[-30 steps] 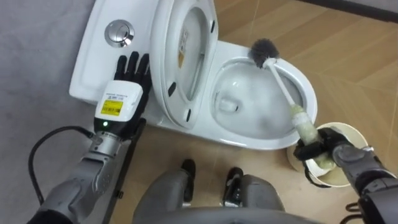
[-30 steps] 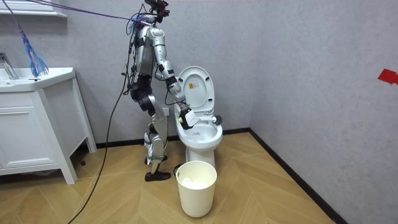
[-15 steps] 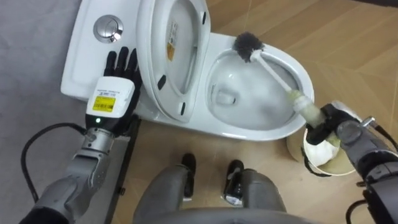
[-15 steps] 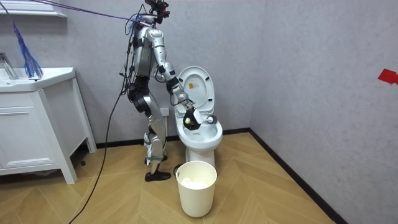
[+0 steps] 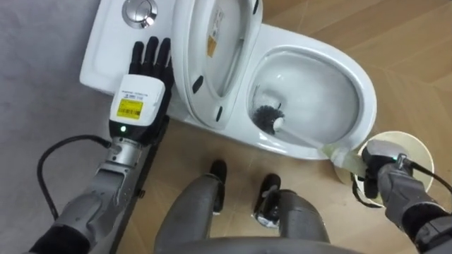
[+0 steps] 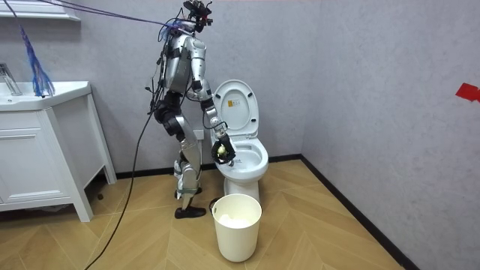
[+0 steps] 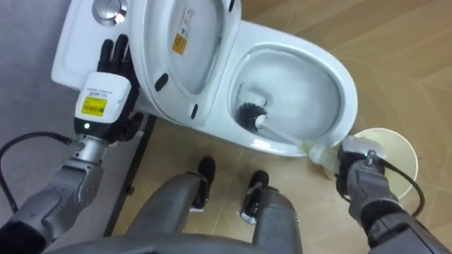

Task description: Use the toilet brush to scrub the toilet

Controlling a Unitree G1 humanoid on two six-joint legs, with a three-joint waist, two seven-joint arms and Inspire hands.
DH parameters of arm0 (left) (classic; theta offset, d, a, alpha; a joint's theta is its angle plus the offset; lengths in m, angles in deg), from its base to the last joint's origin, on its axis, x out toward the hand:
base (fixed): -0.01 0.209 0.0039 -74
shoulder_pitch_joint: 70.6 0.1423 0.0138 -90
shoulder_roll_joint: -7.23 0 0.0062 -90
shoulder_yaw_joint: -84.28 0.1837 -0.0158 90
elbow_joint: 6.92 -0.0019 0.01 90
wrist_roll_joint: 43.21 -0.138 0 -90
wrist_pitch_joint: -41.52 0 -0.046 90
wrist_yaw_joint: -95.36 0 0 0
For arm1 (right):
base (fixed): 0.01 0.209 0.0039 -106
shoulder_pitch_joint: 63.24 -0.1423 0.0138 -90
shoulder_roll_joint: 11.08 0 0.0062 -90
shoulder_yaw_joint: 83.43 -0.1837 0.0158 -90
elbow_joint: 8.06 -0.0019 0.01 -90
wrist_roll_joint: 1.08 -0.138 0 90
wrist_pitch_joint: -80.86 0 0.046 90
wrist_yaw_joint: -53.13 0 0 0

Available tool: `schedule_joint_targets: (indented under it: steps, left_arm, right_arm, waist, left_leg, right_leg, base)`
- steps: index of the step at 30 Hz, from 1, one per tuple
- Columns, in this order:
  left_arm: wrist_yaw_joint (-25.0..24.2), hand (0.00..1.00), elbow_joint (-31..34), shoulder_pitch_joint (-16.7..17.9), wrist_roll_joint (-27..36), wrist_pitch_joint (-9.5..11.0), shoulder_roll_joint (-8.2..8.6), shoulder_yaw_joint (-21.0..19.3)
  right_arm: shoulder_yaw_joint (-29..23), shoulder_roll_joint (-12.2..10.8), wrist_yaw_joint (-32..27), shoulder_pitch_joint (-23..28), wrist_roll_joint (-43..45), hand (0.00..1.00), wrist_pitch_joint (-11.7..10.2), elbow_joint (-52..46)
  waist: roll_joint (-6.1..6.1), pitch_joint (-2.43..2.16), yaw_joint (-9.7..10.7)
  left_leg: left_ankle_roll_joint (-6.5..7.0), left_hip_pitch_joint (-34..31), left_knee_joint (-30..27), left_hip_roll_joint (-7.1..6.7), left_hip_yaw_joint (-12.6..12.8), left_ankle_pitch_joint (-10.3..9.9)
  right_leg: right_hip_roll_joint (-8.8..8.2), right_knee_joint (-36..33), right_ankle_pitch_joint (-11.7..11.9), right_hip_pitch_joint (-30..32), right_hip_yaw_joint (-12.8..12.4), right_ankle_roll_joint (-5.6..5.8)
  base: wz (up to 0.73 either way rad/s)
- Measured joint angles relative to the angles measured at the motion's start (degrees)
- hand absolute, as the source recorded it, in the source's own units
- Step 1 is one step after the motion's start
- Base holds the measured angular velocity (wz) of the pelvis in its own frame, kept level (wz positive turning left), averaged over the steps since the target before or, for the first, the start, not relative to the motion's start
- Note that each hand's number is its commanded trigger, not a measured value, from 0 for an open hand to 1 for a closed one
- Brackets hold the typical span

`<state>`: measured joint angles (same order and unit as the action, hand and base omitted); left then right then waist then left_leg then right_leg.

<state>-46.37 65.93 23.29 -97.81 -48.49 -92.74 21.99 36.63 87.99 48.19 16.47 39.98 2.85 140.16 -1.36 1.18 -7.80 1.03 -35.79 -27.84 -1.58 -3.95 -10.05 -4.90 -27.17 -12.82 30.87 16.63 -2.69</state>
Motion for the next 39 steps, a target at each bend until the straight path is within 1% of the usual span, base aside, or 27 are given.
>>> schedule_joint_targets:
  steps: [2,4,6,11,13,16,17,20,22,23,25,27,28,29,31,32,33,34,36,37,38,39]
  left_arm:
    - [0.4,0.0,0.0,0.0,0.0,0.0,0.01,-0.1]
    - [0.5,0.0,0.2,-0.1,0.2,0.0,0.01,-0.2]
    - [1.1,0.0,0.0,-0.1,0.3,0.0,0.02,-0.8]
    - [2.7,0.0,-0.3,0.2,0.3,0.1,0.13,-2.8]
    - [3.1,0.0,-0.7,0.3,0.3,0.2,0.12,-3.6]
    - [4.1,0.0,-2.3,0.4,0.6,0.1,0.11,-5.1]
    - [4.1,0.0,-2.6,0.5,1.3,0.1,0.11,-5.8]
    - [4.5,0.0,-4.5,0.8,2.5,-0.4,0.1,-7.7]
    - [4.6,0.0,-4.8,0.8,3.6,-0.6,0.12,-8.3]
    - [4.7,0.0,-4.8,0.8,4.6,-0.9,0.04,-8.4]
    - [4.8,0.0,-4.8,0.9,4.6,-0.8,-0.02,-8.1]
    - [5.0,0.0,-4.7,0.7,5.4,-0.5,-0.01,-7.9]
    - [5.0,0.0,-4.7,0.6,5.6,-0.3,-0.01,-7.9]
    - [5.1,0.0,-4.6,-0.1,5.6,-0.1,-0.03,-7.7]
    - [5.5,0.0,-4.7,-1.3,5.7,-0.1,0.0,-7.3]
    - [5.8,0.0,-4.7,-2.1,5.7,-0.1,-0.02,-7.0]
    - [6.0,0.0,-4.5,-2.9,5.7,0.0,-0.09,-6.8]
    - [6.1,0.0,-4.5,-3.2,5.7,0.0,-0.11,-6.6]
    - [6.5,0.0,-4.4,-4.4,5.8,0.0,-0.71,-5.9]
    - [6.6,0.0,-4.3,-5.0,6.1,0.1,-1.08,-5.5]
    - [7.3,0.0,-4.2,-6.4,6.9,0.2,-2.09,-4.4]
    - [8.1,0.0,-4.1,-7.6,6.8,0.0,-2.82,-4.0]
  right_arm:
    - [0.0,0.4,-0.1,0.0,0.0,1.0,0.2,-0.7]
    - [0.0,0.8,-0.6,0.0,0.0,1.0,0.3,-0.5]
    - [0.1,1.7,-1.0,0.0,0.0,1.0,0.6,-0.5]
    - [0.0,2.2,-2.2,1.2,-0.3,1.0,0.5,-0.1]
    - [0.0,2.5,-3.0,1.9,-0.7,1.0,0.5,0.0]
    - [0.0,3.4,-3.5,2.4,-2.8,1.0,-0.4,1.8]
    - [0.0,3.8,-3.7,2.9,-3.5,1.0,-0.6,2.2]
    - [-0.1,4.2,-3.7,3.1,-4.9,1.0,-0.8,3.0]
    - [-0.1,4.6,-3.7,2.7,-5.0,1.0,-1.1,3.6]
    - [-0.1,4.8,-3.6,2.2,-5.0,1.0,-1.2,4.3]
    - [0.1,5.3,-3.6,1.3,-4.9,1.0,-1.3,4.3]
    - [0.7,6.5,-3.6,-0.8,-4.8,1.0,-1.8,4.3]
    - [0.9,6.8,-3.6,-1.6,-4.9,1.0,-2.0,4.3]
    - [1.5,7.4,-3.6,-3.6,-5.0,1.0,-2.0,4.4]
    - [2.4,7.8,-3.1,-6.6,-5.1,1.0,-2.0,4.9]
    - [3.8,8.3,-3.1,-9.4,-5.5,1.0,-2.1,6.2]
    - [4.8,9.1,-2.9,-11.8,-6.1,1.0,-1.7,6.6]
    - [5.1,9.6,-2.8,-13.0,-6.5,1.0,-1.5,6.8]
    - [8.3,11.2,-2.4,-17.8,-7.0,1.0,-1.2,7.6]
    - [8.8,11.7,-2.4,-18.7,-7.0,1.0,-1.2,7.7]
    - [9.3,12.5,-2.3,-20.3,-7.0,1.0,-1.2,7.8]
    - [9.3,12.8,-2.4,-22.0,-7.0,1.0,-1.2,7.9]
  waist:
    - [-0.26,0.12,-0.1]
    - [-0.3,0.14,-0.6]
    - [-0.24,0.17,-0.8]
    - [-0.23,0.19,-1.0]
    - [-0.24,0.18,-1.0]
    - [-0.36,0.11,-1.5]
    - [-0.4,0.09,-1.9]
    - [-0.32,0.14,-2.5]
    - [-0.36,0.15,-3.1]
    - [-0.51,0.25,-3.4]
    - [-0.53,0.35,-3.5]
    - [-1.16,0.83,-3.6]
    - [-1.42,0.88,-3.7]
    - [-1.91,1.1,-4.1]
    - [-2.02,1.16,-5.2]
    - [-2.14,1.22,-5.7]
    - [-1.98,1.34,-6.6]
    - [-1.93,1.38,-6.9]
    - [-1.55,1.64,-7.5]
    - [-1.43,1.71,-7.7]
    - [-0.88,2.07,-8.0]
    - [0.11,2.59,-8.1]
  left_leg:
    - [0.0,-0.4,0.0,-0.05,-0.3,0.0]
    - [-0.01,-0.8,0.0,-0.16,-0.3,0.0]
    - [-0.01,-1.4,-0.2,-0.3,-0.3,0.0]
    - [-0.09,-1.9,-0.6,-0.67,-0.4,0.0]
    - [-0.24,-2.2,-1.1,-0.76,-0.9,-0.1]
    - [-0.26,-2.2,-1.2,-0.99,-1.0,-0.1]
    - [-0.26,-2.2,-1.2,-1.11,-1.0,-0.1]
    - [-0.25,-2.2,-1.5,-1.22,-1.0,-0.1]
    - [-0.25,-2.5,-1.6,-1.22,-1.0,-0.1]
    - [-0.25,-2.7,-1.9,-1.22,-1.0,-0.1]
    - [-0.24,-3.0,-2.3,-1.37,-1.0,-0.1]
    - [-0.14,-4.8,-4.3,-1.79,-1.2,-0.2]
    - [-0.14,-5.5,-4.8,-1.84,-1.2,-0.2]
    - [-0.13,-7.1,-6.1,-1.94,-1.2,-0.2]
    - [-0.16,-9.3,-7.2,-2.17,-1.2,-0.2]
    - [-0.21,-10.8,-8.4,-2.17,-1.2,-0.3]
    - [-0.29,-12.2,-9.2,-2.17,-1.2,-0.3]
    - [-0.31,-13.0,-9.8,-2.17,-1.2,-0.3]
    - [-0.44,-15.5,-11.3,-2.25,-1.3,-0.3]
    - [-0.46,-16.1,-11.5,-2.29,-1.4,-0.3]
    - [-0.64,-17.3,-11.9,-2.35,-1.4,-0.1]
    - [-0.82,-18.3,-12.0,-2.49,-1.4,0.0]
  right_leg:
    - [-0.13,0.5,-0.1,0.1,0.7,-0.05]
    - [-0.32,0.0,-0.4,0.7,0.8,-0.02]
    - [-1.05,-1.5,-1.0,1.8,0.9,0.0]
    - [-1.12,-2.4,-1.7,2.2,0.9,-0.19]
    - [-1.25,-2.6,-2.0,2.3,1.2,-0.27]
    - [-1.97,-3.0,-2.5,2.3,2.0,-0.3]
    - [-2.12,-3.2,-2.6,2.2,2.0,-0.21]
    - [-2.32,-3.7,-2.8,2.2,2.0,-0.13]
    - [-2.38,-3.7,-2.8,2.4,2.3,-0.13]
    - [-2.45,-4.0,-2.8,2.4,2.5,-0.15]
    - [-3.09,-5.3,-3.4,3.1,2.5,-0.12]
    - [-3.92,-7.8,-4.2,4.7,2.5,-0.2]
    - [-4.03,-8.3,-4.3,5.3,2.6,-0.24]
    - [-4.13,-9.4,-4.4,6.7,2.6,-0.43]
    - [-4.51,-11.2,-4.6,9.1,2.6,-0.84]
    - [-4.74,-12.6,-4.8,10.7,2.6,-1.07]
    - [-5.04,-13.8,-5.0,12.3,2.5,-1.34]
    - [-5.15,-14.4,-5.0,12.9,2.5,-1.46]
    - [-5.76,-16.6,-5.4,15.4,2.9,-1.94]
    - [-5.96,-17.1,-5.5,16.0,3.1,-2.06]
    - [-6.18,-17.9,-5.6,17.2,3.2,-2.18]
    - [-6.42,-18.6,-5.6,18.5,3.1,-2.36]
  base:
    - [0.12]
    - [0.09]
    - [0.06]
    - [0.06]
    - [0.13]
    - [0.08]
    - [0.1]
    - [0.06]
    - [0.02]
    - [0.1]
    - [0.12]
    - [0.11]
    - [0.09]
    - [0.03]
    - [0.0]
    - [0.0]
    - [0.0]
    - [0.03]
    - [0.09]
    - [0.12]
    - [0.1]
    - [0.08]
